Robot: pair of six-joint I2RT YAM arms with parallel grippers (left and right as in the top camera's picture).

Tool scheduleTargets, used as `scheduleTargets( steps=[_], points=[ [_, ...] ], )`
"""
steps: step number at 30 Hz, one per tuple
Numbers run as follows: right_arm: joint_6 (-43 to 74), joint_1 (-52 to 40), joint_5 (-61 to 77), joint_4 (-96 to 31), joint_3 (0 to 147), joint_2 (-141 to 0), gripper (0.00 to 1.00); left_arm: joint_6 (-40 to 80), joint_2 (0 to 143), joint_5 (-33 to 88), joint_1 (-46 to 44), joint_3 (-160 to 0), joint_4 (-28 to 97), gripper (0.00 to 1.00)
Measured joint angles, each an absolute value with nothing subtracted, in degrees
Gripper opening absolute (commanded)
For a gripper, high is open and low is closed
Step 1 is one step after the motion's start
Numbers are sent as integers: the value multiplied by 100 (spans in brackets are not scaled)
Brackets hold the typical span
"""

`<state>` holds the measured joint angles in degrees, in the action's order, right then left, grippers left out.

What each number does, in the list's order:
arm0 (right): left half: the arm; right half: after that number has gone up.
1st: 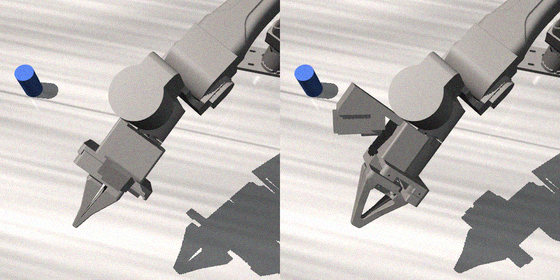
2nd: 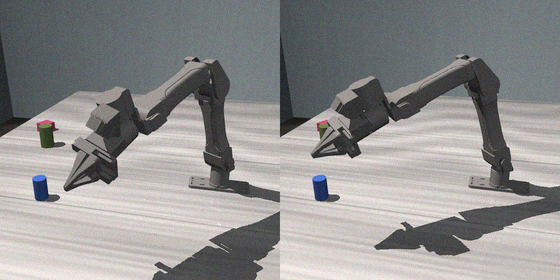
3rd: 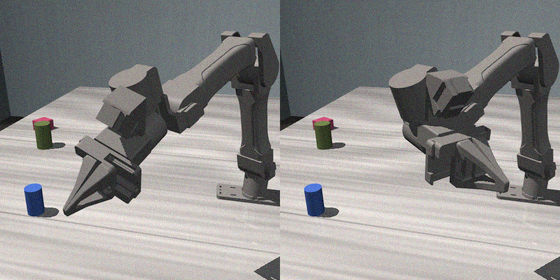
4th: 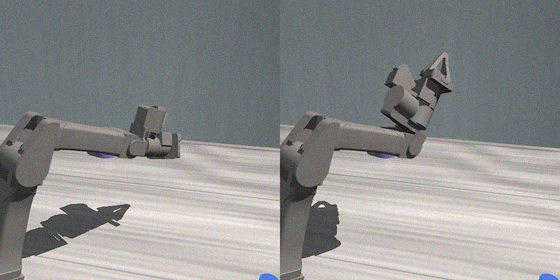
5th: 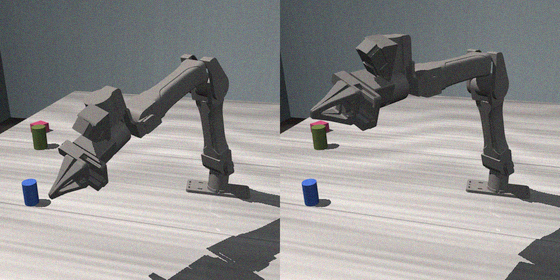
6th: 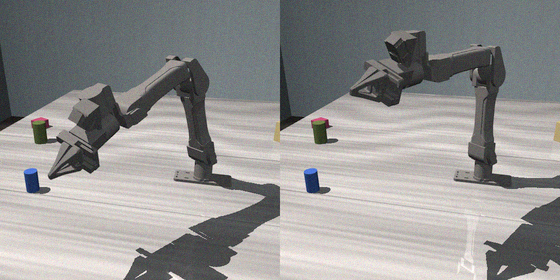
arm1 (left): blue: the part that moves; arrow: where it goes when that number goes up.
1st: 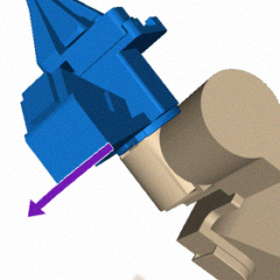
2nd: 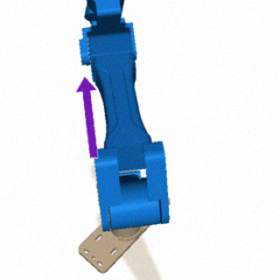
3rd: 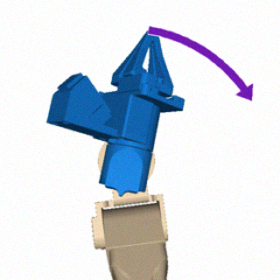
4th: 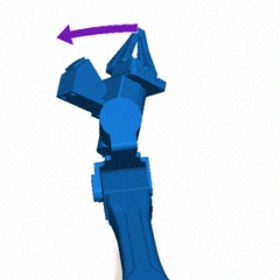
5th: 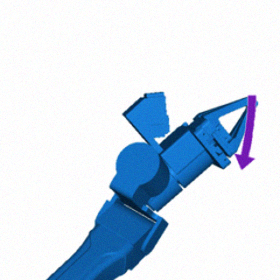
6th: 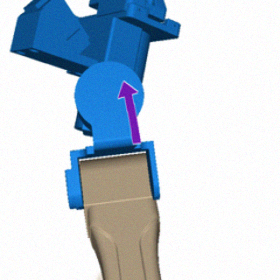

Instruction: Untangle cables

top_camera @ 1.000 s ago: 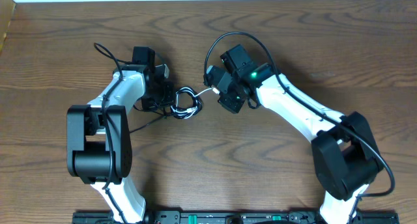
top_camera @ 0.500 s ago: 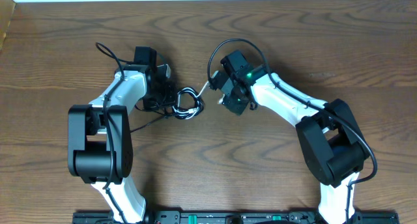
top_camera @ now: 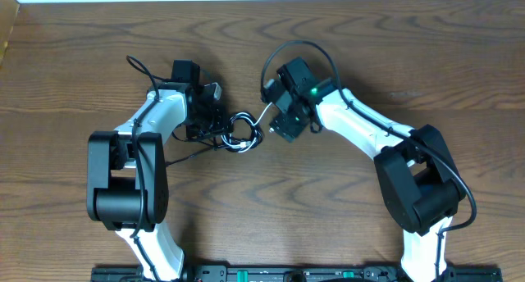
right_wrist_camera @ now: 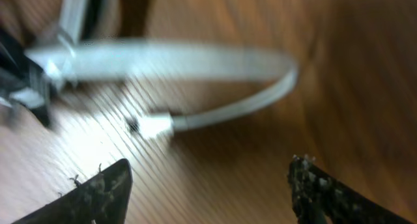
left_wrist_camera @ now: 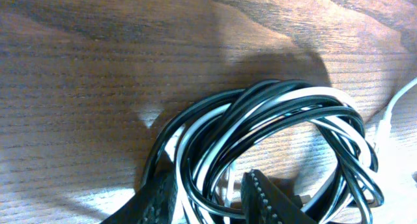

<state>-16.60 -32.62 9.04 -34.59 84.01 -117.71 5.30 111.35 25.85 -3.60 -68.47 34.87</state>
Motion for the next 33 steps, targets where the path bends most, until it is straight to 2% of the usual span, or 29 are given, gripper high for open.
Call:
scheduleTargets(
  steps=[3,7,9,10,12,21,26,28,29,30,31,33],
  points=[
    [-1448,-3262,1107,-3328,8554,-11771,89,530,11135,2593,-360,-6847,3487,38],
    [-1205,-3271,1243,-3356,8556,-11773,88,530,11135,2606,-360,-6847,3485,38],
    [-1015,-3282,1280,-3354,8556,-11773,75,530,11135,2609,-360,-6847,3485,39],
    [-891,-3297,1299,-3345,8554,-11773,68,530,11135,2606,-360,-6847,3485,43],
    [-596,-3343,1321,-3339,8534,-11773,61,519,11135,2641,-360,-6847,3474,43],
    [392,-3623,1374,-2917,8466,-12110,61,532,11135,2613,-360,-6840,3616,29],
    [644,-3686,1389,-2676,8462,-12296,61,696,11135,2412,-360,-6827,3686,28],
    [692,-3723,1376,-2635,8460,-12307,49,755,11124,2405,-360,-6794,3632,24],
    [725,-3741,1372,-2624,8460,-12307,38,777,11115,2405,-360,-6772,3597,19],
    [725,-3756,1365,-2617,8460,-12309,28,816,11093,2405,-360,-6735,3548,8],
    [738,-3782,1372,-2602,8458,-12311,17,873,11076,2381,-360,-6689,3487,8],
    [768,-3850,1393,-2556,8458,-12311,6,923,11063,2394,-351,-6637,3415,8]
  ],
)
